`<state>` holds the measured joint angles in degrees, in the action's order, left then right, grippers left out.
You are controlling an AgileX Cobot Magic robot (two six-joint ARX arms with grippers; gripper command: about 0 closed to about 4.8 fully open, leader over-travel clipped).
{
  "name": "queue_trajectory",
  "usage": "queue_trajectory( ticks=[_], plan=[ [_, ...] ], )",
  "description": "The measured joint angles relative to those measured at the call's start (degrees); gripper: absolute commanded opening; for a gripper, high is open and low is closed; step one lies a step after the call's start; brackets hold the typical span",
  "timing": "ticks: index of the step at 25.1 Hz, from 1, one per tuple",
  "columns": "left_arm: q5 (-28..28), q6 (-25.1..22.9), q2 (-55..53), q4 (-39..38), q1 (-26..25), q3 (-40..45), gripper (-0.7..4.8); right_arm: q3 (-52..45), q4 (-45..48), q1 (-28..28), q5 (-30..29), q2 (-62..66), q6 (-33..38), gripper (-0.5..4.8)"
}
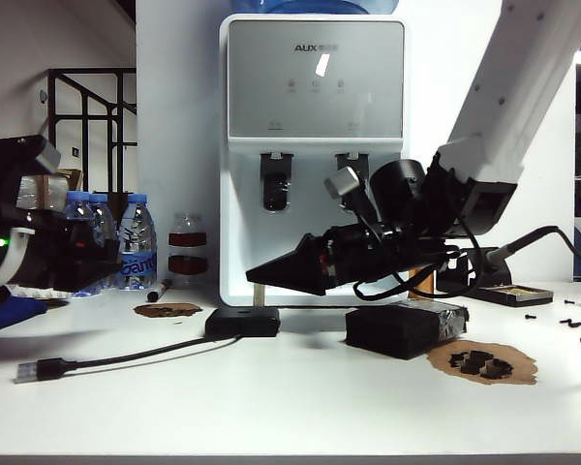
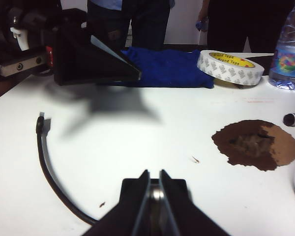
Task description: Take the USB flash drive out of the black sponge and insert it into the slot on top of the black USB adpator box.
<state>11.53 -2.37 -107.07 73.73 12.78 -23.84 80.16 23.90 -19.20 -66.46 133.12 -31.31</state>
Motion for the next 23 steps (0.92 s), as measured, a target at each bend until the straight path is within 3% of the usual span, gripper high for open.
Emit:
queue_trajectory(
  ticks=[23],
  plan=[
    [1.8, 0.0, 0.0, 0.0, 0.0, 0.0, -0.04, 1.9, 0.3, -1.8, 0.4, 1.8, 0.0, -0.02]
  ],
)
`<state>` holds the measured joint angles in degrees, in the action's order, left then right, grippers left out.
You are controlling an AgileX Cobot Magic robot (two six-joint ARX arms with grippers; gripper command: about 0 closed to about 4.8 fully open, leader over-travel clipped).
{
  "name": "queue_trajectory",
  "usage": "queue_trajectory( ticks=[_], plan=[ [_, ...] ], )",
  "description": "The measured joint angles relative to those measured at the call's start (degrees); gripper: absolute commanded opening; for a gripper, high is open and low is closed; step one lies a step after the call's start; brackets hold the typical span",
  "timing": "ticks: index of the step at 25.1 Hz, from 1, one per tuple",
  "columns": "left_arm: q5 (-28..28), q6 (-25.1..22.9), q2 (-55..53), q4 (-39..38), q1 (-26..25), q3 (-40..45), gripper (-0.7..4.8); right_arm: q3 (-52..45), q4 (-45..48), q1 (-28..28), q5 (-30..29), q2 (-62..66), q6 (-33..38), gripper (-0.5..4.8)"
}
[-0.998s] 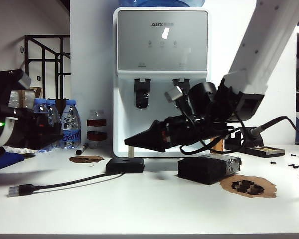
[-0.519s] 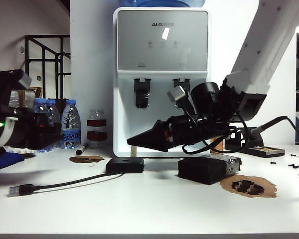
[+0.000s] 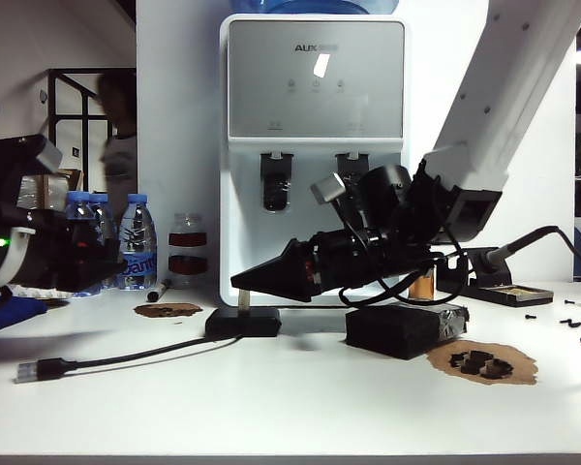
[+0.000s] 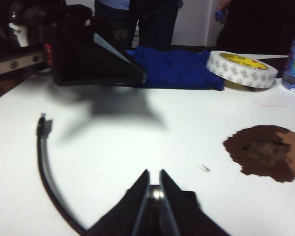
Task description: Take the USB flash drive out of the black sponge and insert it into the slot on top of the black USB adpator box.
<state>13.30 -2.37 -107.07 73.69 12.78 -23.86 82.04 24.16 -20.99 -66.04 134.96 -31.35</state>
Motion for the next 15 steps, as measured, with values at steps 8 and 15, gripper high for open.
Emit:
queue_trajectory(
  ticks=[8, 15],
  plan=[
    [0.9, 0.0, 0.0, 0.0, 0.0, 0.0, -0.04, 1.7, -1.0, 0.0, 0.4, 0.5, 0.1, -0.02],
    [0.9, 0.0, 0.0, 0.0, 0.0, 0.0, -0.04, 1.7, -2.5, 0.0, 0.4, 0.5, -0.2, -0.01]
  ],
)
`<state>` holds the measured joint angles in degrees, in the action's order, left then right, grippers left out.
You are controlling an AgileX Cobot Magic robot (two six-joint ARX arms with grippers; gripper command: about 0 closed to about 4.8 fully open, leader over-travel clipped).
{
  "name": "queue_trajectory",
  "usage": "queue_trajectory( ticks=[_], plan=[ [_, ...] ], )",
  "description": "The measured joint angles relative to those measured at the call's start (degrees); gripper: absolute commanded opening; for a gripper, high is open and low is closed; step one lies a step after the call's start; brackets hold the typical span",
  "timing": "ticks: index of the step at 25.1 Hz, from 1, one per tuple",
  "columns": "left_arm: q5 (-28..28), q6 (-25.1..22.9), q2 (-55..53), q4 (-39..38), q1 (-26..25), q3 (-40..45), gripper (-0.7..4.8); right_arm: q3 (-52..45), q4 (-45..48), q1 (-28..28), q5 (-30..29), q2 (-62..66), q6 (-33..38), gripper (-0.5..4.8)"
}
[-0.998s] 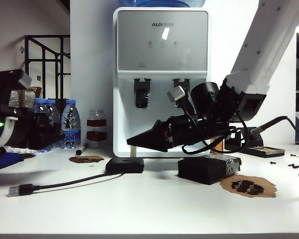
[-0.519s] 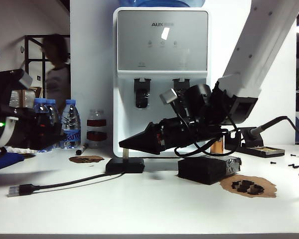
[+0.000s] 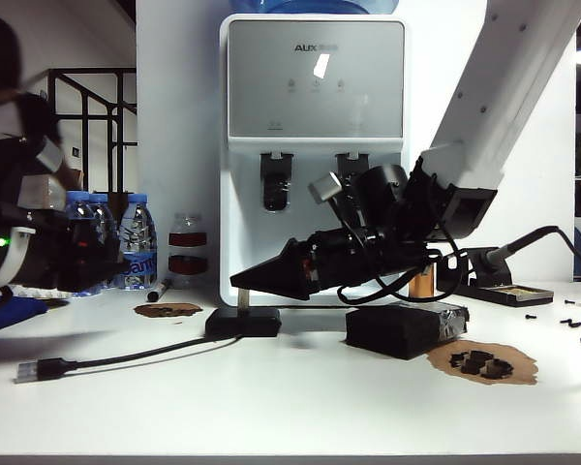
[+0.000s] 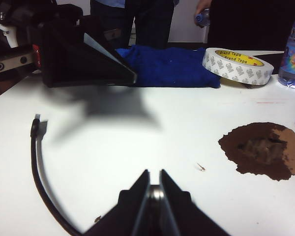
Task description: Take the USB flash drive out of the black sponge and insert it into the slot on top of the black USB adpator box.
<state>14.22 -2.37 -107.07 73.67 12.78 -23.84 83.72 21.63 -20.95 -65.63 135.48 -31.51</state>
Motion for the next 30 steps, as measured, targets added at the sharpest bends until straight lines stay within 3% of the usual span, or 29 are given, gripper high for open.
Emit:
queue_trajectory(
  ticks=[11, 20, 30],
  plan=[
    [0.0, 0.0, 0.0, 0.0, 0.0, 0.0, -0.04, 2.3, -5.7, 0.0, 1.2, 0.0, -0.5, -0.01],
    [0.1, 0.0, 0.0, 0.0, 0.0, 0.0, -0.04, 3.6, -12.9, 0.0, 4.2, -0.7, -8.0, -0.01],
    [0.1, 0.0, 0.0, 0.0, 0.0, 0.0, -0.04, 3.5, -17.6, 0.2, -1.2, -0.8, -8.2, -0.02]
  ],
)
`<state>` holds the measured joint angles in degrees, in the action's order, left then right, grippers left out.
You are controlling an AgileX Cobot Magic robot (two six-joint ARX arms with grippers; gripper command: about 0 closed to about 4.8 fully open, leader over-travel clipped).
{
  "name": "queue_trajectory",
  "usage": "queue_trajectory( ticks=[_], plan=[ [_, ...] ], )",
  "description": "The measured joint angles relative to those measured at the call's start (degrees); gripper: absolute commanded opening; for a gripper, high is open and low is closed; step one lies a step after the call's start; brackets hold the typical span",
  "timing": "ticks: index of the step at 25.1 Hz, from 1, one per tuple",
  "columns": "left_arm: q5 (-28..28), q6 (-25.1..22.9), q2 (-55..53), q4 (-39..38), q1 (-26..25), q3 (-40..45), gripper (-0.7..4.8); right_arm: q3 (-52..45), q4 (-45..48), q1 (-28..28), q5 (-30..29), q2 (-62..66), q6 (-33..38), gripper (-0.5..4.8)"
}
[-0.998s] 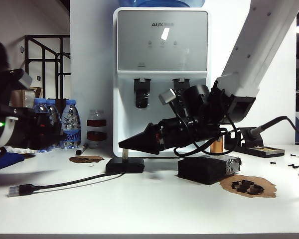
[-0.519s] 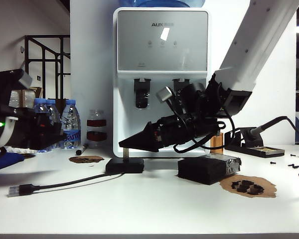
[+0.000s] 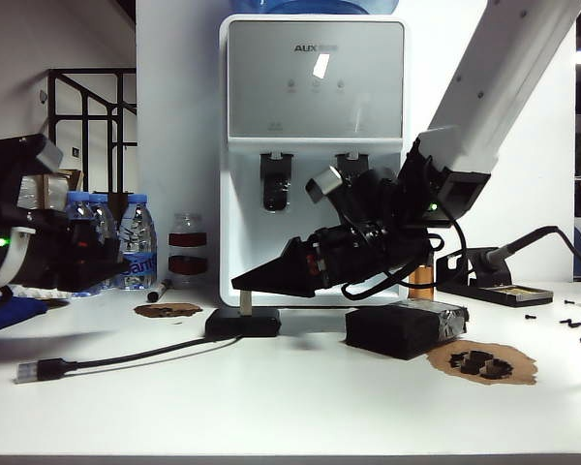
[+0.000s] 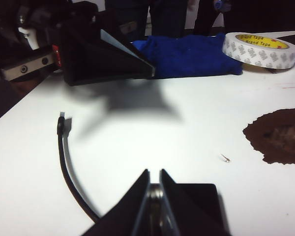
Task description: Take the USB flash drive out of the black sponge and insert it into the slot on top of the black USB adpator box.
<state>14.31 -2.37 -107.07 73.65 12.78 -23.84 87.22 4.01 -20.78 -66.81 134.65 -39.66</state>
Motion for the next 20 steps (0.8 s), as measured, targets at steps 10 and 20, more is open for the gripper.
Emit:
queue_trajectory(
  ticks=[10, 20],
  plan=[
    [0.9, 0.0, 0.0, 0.0, 0.1, 0.0, -0.04, 0.7, 0.5, 0.0, 2.1, 0.0, -1.3, -0.02],
    [8.9, 2.6, -1.9, 0.7, 0.9, -0.3, -0.04, 0.7, 1.1, -0.1, 3.1, 0.0, -2.9, -0.02]
  ],
)
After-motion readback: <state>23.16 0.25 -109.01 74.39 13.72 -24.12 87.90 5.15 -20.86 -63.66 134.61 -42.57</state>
